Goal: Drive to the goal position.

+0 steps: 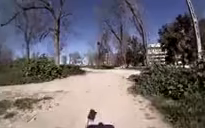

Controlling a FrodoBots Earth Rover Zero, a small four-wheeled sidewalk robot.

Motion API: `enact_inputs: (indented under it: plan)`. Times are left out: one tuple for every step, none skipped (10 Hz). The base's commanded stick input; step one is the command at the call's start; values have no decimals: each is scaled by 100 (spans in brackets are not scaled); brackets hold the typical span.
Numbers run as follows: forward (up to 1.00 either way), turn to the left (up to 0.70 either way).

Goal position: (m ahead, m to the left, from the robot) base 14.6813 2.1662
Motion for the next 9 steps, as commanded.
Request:
enact_inputs:
  plan:
    - [100,0]
    - [100,-7]
    - [100,-11]
    - [100,-14]
    - [100,-17]
    - [100,-14]
    - [100,-4]
    - [100,0]
    - [100,0]
